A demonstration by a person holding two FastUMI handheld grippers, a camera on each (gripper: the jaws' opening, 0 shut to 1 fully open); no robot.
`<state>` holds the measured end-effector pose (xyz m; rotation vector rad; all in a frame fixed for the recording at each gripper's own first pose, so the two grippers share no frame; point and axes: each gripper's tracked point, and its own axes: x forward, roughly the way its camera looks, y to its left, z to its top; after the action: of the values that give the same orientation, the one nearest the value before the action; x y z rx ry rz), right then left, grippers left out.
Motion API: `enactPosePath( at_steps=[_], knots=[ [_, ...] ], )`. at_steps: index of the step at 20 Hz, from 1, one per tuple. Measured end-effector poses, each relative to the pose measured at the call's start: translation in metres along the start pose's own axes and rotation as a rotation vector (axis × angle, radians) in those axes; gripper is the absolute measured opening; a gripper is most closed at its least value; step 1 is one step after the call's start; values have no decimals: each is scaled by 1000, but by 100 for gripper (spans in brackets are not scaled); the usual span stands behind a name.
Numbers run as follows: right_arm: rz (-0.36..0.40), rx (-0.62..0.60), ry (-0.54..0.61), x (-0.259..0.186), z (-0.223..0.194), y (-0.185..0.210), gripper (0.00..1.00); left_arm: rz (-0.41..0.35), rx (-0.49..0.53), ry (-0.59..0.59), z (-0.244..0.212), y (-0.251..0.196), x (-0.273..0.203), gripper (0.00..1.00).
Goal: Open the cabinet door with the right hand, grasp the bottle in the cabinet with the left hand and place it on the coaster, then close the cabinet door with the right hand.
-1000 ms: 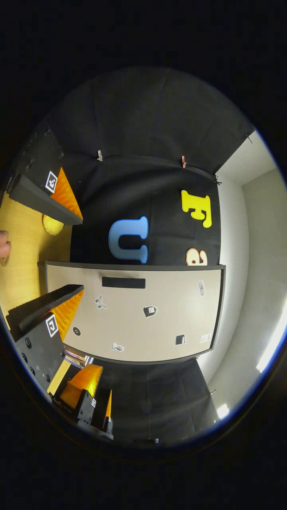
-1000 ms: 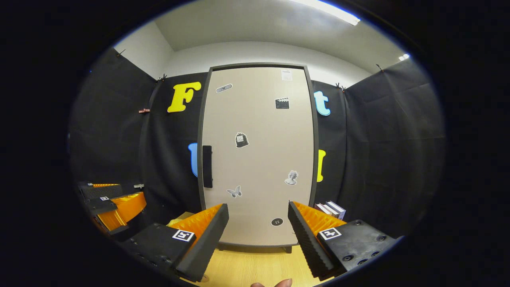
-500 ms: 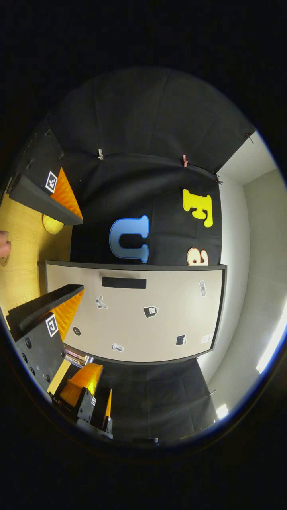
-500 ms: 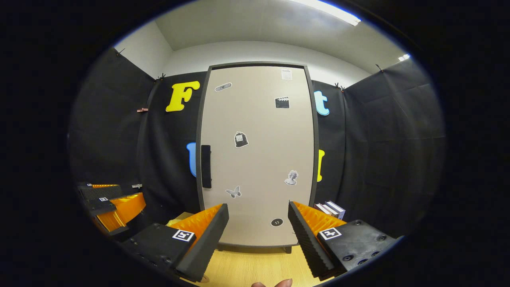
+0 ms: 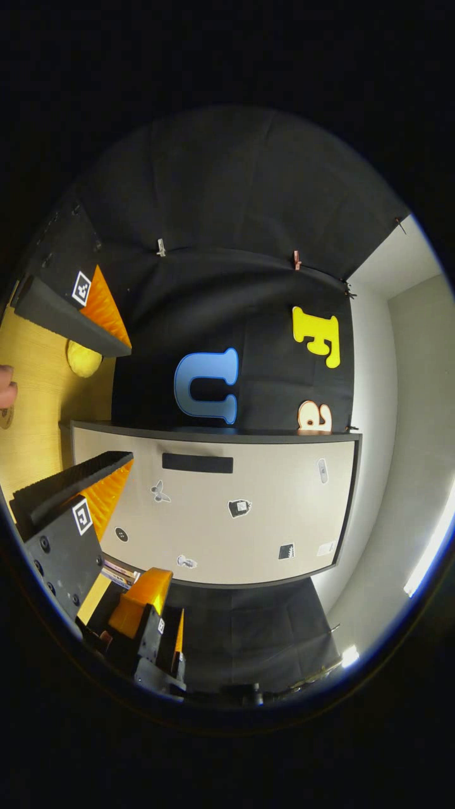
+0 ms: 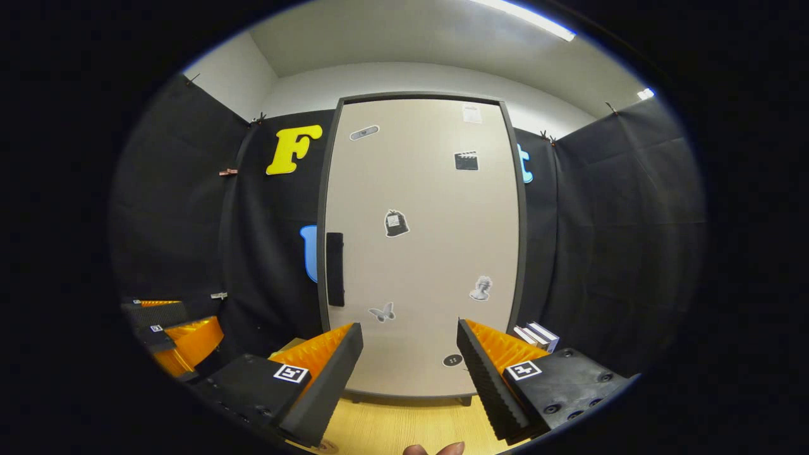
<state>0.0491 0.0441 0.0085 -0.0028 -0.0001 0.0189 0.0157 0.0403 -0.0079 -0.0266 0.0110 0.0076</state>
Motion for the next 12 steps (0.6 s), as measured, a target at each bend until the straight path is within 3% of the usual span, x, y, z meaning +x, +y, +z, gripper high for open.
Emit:
enactPosePath(
  at_steps=[7,12],
  knots=[
    [44,37,-54,63,27,54,97,20,-4,3,-6,32,12,94],
    [48,38,-54,115,24,84,97,21,8,-2,-6,44,19,94]
  ],
)
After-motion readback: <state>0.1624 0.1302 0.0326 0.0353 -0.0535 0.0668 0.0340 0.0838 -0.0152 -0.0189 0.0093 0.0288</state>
